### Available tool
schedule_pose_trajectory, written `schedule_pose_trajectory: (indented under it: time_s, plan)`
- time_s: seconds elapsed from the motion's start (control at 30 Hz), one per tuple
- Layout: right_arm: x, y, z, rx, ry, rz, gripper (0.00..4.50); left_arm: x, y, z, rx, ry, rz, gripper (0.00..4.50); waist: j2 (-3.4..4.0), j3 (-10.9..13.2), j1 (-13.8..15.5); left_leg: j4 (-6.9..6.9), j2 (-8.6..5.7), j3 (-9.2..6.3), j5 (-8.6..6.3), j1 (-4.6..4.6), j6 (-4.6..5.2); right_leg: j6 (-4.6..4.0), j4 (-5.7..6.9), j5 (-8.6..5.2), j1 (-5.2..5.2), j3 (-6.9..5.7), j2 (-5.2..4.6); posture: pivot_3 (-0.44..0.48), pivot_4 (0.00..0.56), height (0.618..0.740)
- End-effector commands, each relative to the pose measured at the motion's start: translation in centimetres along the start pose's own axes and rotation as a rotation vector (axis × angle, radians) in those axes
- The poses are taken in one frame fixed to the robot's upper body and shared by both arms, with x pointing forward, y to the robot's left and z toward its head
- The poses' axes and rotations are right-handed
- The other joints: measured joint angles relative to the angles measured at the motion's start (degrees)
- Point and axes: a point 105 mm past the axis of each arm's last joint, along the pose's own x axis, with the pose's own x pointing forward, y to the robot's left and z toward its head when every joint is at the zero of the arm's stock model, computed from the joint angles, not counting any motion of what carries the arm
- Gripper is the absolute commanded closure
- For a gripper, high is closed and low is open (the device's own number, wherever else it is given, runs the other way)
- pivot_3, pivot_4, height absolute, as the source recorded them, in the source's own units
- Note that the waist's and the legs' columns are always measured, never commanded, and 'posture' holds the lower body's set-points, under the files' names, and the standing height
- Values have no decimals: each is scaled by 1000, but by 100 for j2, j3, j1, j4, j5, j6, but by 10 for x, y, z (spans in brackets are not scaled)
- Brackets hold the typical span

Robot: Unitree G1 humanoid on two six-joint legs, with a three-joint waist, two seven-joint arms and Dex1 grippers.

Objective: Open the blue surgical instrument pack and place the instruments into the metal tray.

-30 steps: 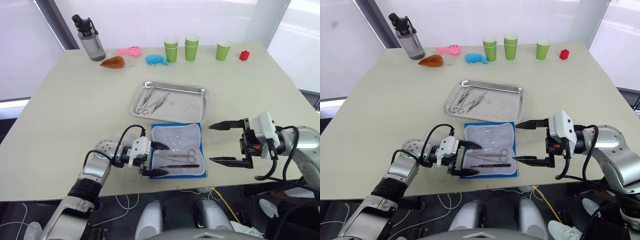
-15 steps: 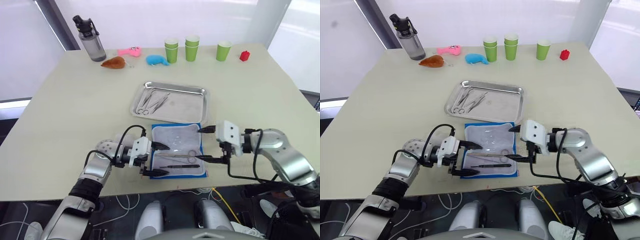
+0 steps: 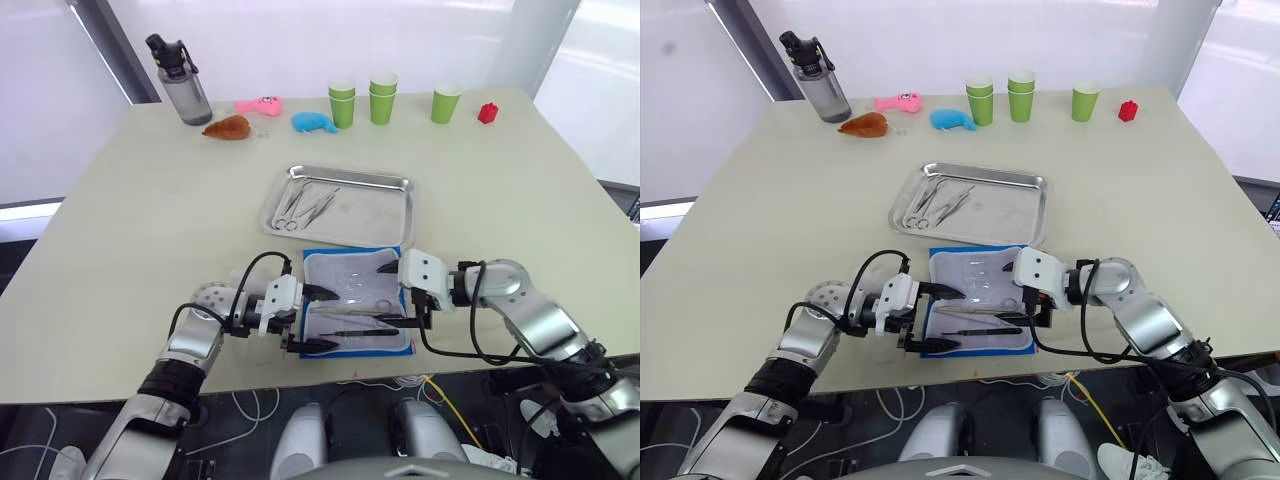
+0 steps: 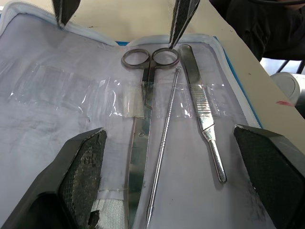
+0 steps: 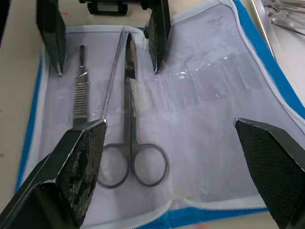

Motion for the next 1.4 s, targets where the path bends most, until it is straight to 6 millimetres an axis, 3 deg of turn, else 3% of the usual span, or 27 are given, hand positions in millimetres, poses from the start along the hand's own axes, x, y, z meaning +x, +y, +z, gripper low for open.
schedule_pose_trajectory:
  time_s: [0.03, 0.8, 1.03, 1.1, 1.13, 1.17, 1.2, 1.23, 1.27, 1.33, 1.4]
  plan:
    - [0, -6, 6, -42, -13, -19, 0, 3, -28, -52, -185, 159, -40, 24, 0, 0, -2, 0, 0, 0, 0, 0, 0, 0, -2, 0, 0, 0, 0, 0, 150, 734]
    - [10, -3, -4, -44, 22, 2, 0, 4, -30, -53, -190, 161, -42, 24, 6, -4, -8, -6, 0, 1, 0, 2, 0, 0, -5, -1, -1, 2, -1, 0, 150, 734]
    - [16, 3, -15, 5, 113, 60, 0, 3, -32, -54, -193, 162, -43, 24, 11, -14, -13, -10, 1, 5, -1, 7, 0, -1, -7, -1, -2, 5, -1, 0, 150, 734]
    - [16, 5, -18, 15, 126, 72, 534, 3, -32, -54, -194, 163, -43, 0, 9, -17, -13, -12, 1, 4, -1, 12, 0, -1, -8, -2, -2, 5, -2, 0, 150, 734]
    - [16, 6, -18, 17, 127, 72, 542, 3, -32, -54, -194, 163, -43, 0, 9, -19, -14, -13, 1, 4, -1, 12, 0, -1, -9, -2, -2, 5, -2, 0, 150, 734]
    - [16, 6, -18, 19, 126, 75, 1250, 3, -32, -54, -194, 164, -43, 0, 8, -24, -15, -14, 1, 5, -1, 13, 0, -1, -9, -2, -2, 6, -2, 0, 150, 734]
    - [16, 7, -18, 21, 126, 77, 1624, 3, -32, -54, -194, 165, -43, 0, 8, -24, -15, -16, 1, 6, -1, 14, 0, -1, -10, -2, -2, 6, -2, 0, 150, 734]
    - [16, 7, -18, 22, 126, 78, 1811, 2, -32, -54, -194, 166, -43, 0, 7, -25, -16, -16, 1, 6, -1, 14, 0, -1, -10, -2, -2, 6, -2, 0, 150, 734]
    - [16, 8, -18, 23, 126, 79, 2275, 2, -32, -54, -194, 166, -43, 0, 6, -25, -18, -16, 2, 6, -1, 15, 0, -1, -11, -2, -2, 6, -3, 0, 150, 734]
    - [16, 8, -18, 23, 125, 82, 2645, 2, -32, -54, -193, 167, -43, 0, 6, -27, -19, -20, 2, 8, -1, 18, 0, -1, -12, -2, -2, 7, -3, 0, 150, 734]
    - [16, 9, -17, 24, 124, 84, 3489, 2, -32, -54, -193, 167, -42, 0, 6, -27, -20, -22, 2, 9, -1, 20, 0, -1, -12, -2, -2, 8, -3, 0, 150, 734]
